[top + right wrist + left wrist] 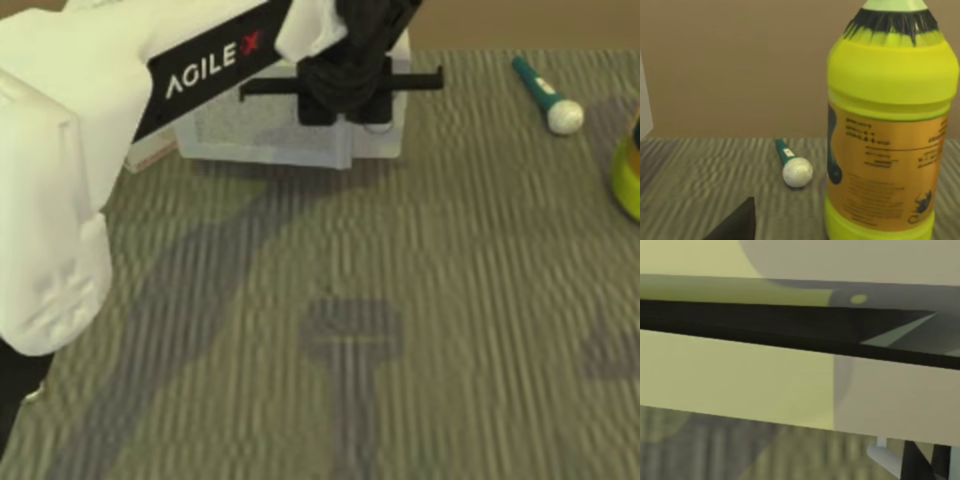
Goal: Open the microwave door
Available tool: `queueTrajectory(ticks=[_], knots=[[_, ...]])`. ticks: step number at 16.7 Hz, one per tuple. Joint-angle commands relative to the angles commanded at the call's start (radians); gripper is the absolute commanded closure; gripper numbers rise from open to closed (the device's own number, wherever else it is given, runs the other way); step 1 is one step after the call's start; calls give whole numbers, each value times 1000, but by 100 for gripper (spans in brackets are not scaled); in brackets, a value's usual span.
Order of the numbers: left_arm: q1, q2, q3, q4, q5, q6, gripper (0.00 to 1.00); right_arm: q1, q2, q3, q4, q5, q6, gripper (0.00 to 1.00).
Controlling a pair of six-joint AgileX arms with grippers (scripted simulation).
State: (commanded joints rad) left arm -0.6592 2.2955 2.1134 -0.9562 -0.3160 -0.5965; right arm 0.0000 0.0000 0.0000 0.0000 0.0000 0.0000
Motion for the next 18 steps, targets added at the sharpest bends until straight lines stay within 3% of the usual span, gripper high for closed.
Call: queueTrajectory(ticks=[18], knots=[[4,-104,-174,97,39,89,100,0,0,0,0,0,0,0]])
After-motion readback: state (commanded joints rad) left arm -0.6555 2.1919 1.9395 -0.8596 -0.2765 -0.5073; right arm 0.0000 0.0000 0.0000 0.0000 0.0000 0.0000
